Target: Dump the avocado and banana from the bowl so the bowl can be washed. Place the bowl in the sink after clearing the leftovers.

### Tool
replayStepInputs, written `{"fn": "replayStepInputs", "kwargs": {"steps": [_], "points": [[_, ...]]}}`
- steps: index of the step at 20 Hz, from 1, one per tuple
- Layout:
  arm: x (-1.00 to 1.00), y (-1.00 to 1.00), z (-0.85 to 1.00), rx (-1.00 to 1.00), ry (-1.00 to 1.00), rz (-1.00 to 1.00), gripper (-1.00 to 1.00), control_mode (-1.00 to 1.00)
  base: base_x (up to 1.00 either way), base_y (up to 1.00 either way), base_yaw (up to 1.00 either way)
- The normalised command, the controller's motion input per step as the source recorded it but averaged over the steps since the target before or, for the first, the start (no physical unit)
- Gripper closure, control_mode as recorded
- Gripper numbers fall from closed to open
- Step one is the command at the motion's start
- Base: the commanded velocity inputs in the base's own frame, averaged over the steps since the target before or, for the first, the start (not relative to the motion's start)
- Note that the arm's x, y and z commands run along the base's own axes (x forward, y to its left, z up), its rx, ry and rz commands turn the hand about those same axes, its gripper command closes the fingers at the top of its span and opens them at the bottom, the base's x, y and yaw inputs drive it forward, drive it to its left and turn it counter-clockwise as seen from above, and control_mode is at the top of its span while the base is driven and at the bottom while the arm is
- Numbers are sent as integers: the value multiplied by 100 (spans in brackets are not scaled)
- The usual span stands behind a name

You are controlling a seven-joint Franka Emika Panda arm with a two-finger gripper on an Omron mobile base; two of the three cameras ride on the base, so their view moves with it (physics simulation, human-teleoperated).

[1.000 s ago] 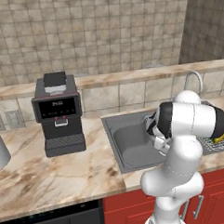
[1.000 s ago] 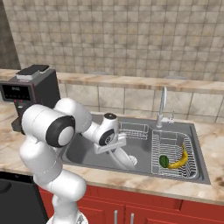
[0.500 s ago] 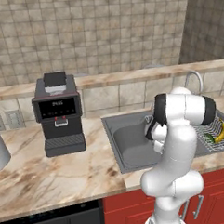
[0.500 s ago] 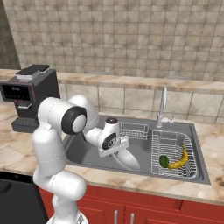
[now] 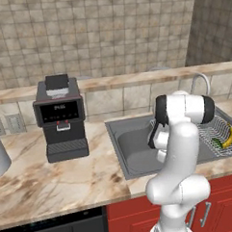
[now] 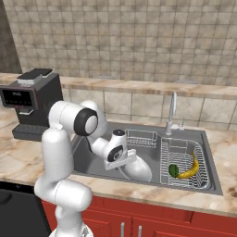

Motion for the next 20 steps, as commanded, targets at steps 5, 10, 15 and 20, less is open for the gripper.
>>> {"fn": "replayStepInputs", "kwargs": {"steps": [5,10,15,20], "points": [[11,4,0,2,0,0,-100,-100,0,0,0],[0,13,9,0,1,-2,-100,-100,0,0,0],[-1,44,51,-2,-3,-12,-100,-100,0,0,0],[-7,39,90,-1,-8,-14,-100,-100,0,0,0]]}}
